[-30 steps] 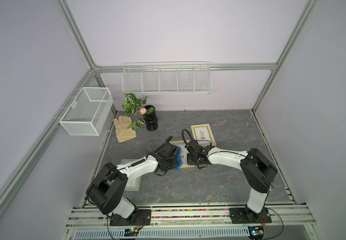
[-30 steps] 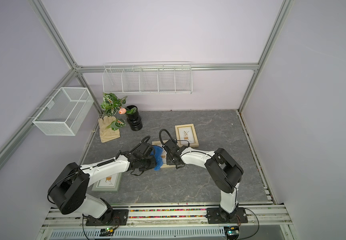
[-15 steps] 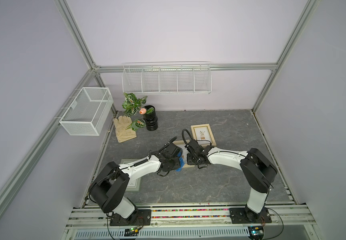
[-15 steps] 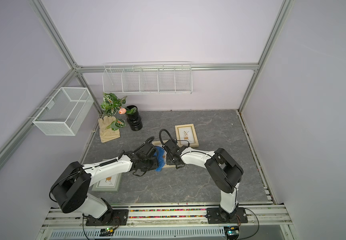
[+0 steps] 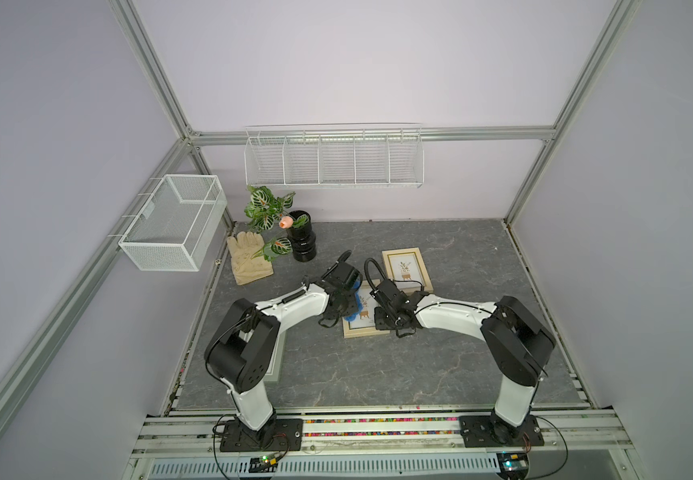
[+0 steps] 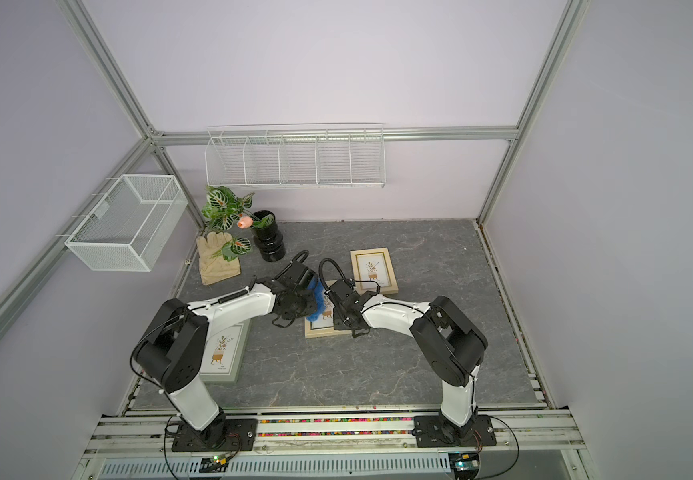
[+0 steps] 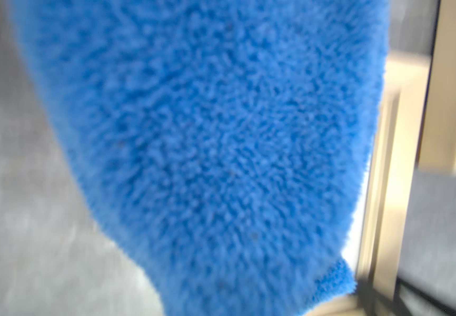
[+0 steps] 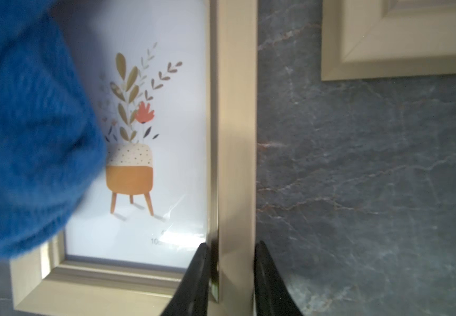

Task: Wipe the picture frame with a cloth
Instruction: Wipe the dirt from the picture frame.

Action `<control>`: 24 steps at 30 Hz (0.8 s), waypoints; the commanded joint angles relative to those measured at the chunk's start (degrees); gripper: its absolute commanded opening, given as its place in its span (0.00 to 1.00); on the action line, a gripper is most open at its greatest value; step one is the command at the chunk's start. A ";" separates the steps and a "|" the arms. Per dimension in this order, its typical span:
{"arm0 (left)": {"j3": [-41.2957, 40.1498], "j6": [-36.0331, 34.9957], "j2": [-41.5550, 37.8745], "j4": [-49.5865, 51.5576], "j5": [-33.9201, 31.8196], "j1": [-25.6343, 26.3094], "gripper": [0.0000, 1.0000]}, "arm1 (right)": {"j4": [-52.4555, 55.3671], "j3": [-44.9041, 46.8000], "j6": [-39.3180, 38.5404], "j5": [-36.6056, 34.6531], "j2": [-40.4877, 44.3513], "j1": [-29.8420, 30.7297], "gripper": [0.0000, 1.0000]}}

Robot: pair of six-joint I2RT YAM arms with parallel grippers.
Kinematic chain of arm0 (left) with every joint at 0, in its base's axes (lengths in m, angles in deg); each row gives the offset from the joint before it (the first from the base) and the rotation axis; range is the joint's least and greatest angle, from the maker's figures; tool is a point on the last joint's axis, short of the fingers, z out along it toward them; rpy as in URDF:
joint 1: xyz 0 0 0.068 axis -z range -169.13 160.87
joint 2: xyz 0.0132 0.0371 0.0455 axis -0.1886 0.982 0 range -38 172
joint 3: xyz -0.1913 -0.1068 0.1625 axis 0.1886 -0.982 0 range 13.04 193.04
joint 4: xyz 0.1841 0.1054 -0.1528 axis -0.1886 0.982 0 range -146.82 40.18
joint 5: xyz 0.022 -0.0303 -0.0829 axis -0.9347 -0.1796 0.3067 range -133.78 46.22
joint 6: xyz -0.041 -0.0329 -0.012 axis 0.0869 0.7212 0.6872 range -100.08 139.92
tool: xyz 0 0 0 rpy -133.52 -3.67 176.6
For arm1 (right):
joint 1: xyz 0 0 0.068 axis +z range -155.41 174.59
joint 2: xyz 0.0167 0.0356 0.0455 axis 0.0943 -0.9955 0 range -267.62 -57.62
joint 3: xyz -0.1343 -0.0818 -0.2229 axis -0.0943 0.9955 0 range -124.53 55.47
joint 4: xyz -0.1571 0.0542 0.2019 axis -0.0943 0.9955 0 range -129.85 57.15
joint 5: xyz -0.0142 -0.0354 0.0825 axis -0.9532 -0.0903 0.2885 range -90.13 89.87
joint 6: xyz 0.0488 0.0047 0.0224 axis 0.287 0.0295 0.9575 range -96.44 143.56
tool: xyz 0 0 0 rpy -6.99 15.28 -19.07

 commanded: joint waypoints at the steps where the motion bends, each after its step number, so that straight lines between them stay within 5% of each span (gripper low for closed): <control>1: 7.19 -4.11 7.16 0.03 1.68 -1.03 0.00 | 5.96 2.45 1.27 -0.47 -2.29 0.00 0.26; 7: 15.26 -2.33 14.08 -3.45 8.34 0.45 0.00 | 6.20 2.13 1.26 -0.46 -2.47 0.11 0.26; 17: 10.29 -6.30 8.86 1.48 2.37 -7.04 0.00 | 6.93 1.54 1.17 -0.82 -2.43 0.20 0.26; 24: 20.13 -5.10 14.63 1.75 5.39 0.00 0.00 | 6.90 1.31 0.96 -0.56 -2.46 0.20 0.26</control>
